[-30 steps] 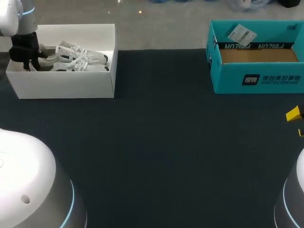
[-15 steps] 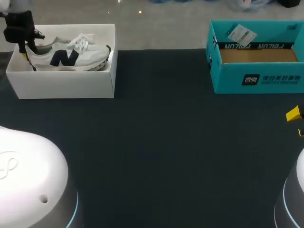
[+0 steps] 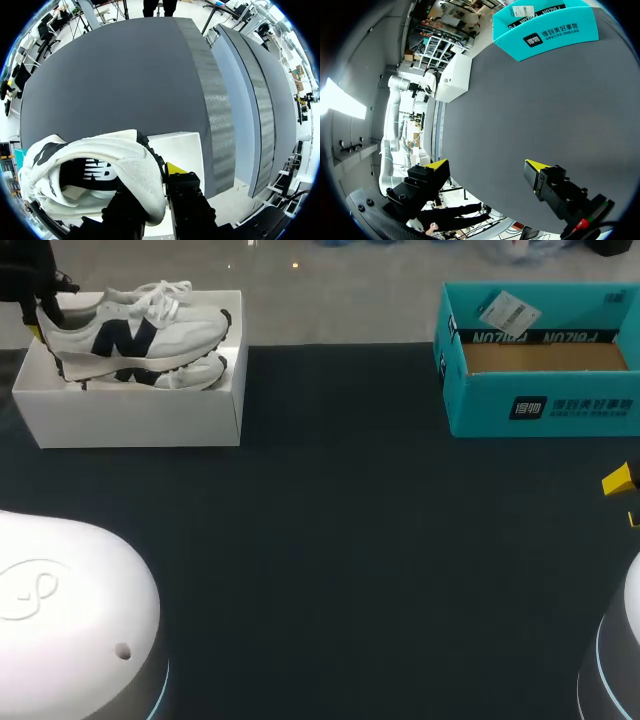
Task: Take the shoe out of the shoebox, open the shoe tongue, remove and reinsert the insole, then place the shoe into the shoebox
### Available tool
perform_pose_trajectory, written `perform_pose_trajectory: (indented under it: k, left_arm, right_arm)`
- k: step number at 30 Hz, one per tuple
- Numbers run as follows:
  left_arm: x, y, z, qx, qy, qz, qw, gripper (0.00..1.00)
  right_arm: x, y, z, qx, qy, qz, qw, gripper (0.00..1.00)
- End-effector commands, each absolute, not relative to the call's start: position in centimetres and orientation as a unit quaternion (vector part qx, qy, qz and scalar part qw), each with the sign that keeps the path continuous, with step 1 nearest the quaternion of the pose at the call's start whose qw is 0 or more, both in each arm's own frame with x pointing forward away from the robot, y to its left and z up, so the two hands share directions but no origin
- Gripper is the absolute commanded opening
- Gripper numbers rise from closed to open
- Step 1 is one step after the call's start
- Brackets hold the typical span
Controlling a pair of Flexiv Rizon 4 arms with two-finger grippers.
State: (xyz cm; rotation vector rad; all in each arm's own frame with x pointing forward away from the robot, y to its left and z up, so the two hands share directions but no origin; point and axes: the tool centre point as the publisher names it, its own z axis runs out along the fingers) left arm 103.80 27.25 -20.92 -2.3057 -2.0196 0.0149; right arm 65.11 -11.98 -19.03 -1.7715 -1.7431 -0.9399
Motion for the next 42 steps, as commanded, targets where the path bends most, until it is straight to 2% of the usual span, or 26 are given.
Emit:
perform_pose_trajectory:
  k: [1, 42]
  left_arm:
    - [100.68, 26.4, -19.47, -0.749, -0.661, -0.034, 0.02, 0.0]
    - [100.68, 26.4, -19.47, -0.749, -0.661, -0.034, 0.02, 0.0]
  right_arm:
    - [64.95, -11.93, -19.05, -0.648, -0.637, -0.343, 0.238, 1.0]
    - [64.95, -11.93, -19.05, -0.648, -0.637, -0.343, 0.238, 1.0]
